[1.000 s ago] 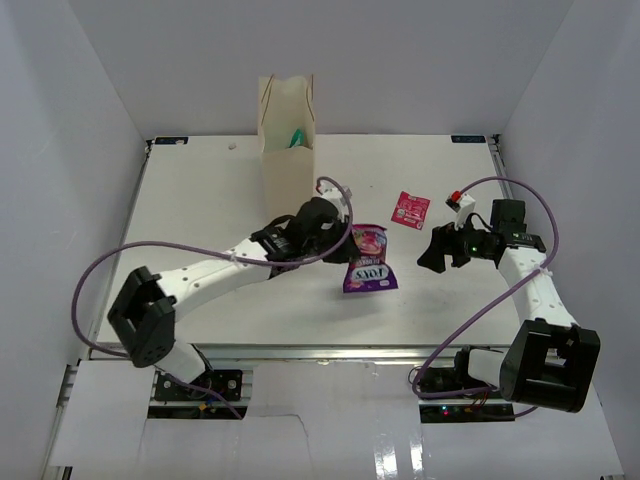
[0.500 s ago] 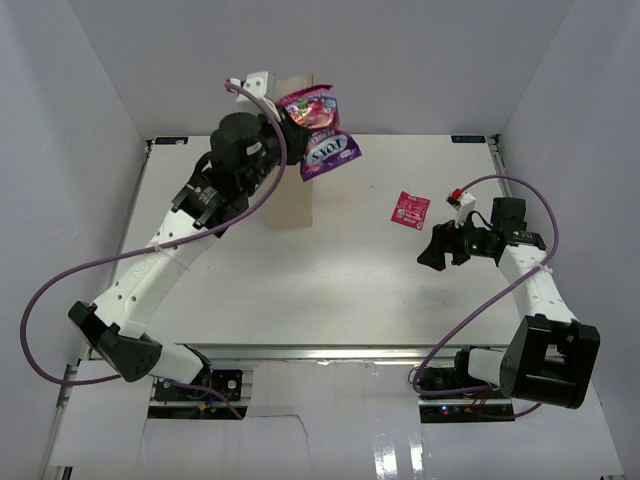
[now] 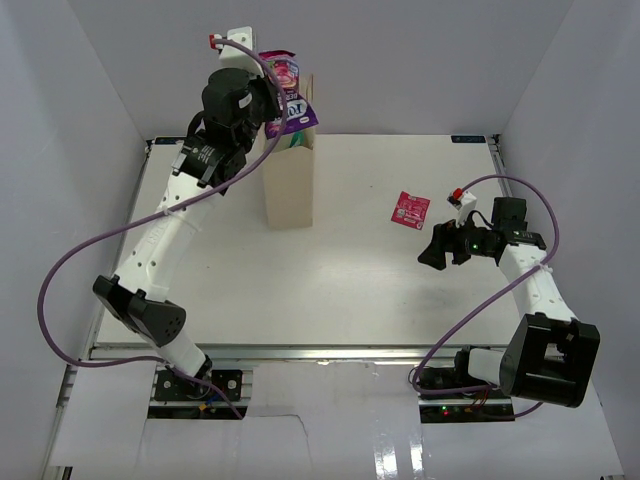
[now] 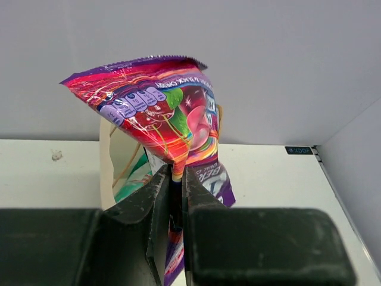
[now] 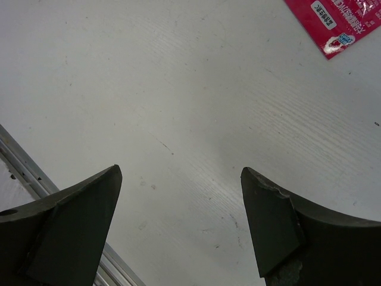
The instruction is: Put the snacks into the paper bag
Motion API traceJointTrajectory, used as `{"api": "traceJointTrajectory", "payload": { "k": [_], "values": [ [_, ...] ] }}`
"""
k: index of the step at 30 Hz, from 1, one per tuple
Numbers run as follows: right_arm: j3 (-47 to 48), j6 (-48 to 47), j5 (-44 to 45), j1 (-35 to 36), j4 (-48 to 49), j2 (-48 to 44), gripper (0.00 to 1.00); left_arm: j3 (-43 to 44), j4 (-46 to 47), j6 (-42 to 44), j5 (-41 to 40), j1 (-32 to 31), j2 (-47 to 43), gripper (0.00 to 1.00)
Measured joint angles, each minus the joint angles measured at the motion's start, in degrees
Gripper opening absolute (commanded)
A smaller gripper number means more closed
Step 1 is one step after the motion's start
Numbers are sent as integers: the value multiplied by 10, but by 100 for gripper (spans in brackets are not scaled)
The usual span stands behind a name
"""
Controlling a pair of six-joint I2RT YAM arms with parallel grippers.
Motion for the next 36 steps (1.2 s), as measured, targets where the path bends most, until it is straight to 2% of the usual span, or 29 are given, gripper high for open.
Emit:
{"api": "traceJointTrajectory", "payload": {
  "k": [14,23,24,26,27,30,33,34,36],
  "values": [
    [0,2,-2,0,6,16,87,-13,37,51,-26,2,-16,0],
    [0,3,-3,-1,14,17,87,38,33,65,-25,13,110,0],
    [0,3,-3,-2,14,17,87,41,30,68,-25,14,120,2],
    [0,3,-3,-4,14,17,87,46,21,73,-24,14,132,23],
    [0,3,-3,-4,15,17,87,46,19,73,-24,14,134,42],
    [0,6,-3,-4,16,18,87,46,22,72,-19,16,130,64],
    [2,29,3,-3,33,30,88,46,24,64,-10,16,116,76],
    [7,40,10,-3,36,44,91,45,24,63,-7,16,111,79],
    [33,67,37,4,40,87,91,45,24,56,3,16,98,84]
  ]
}}
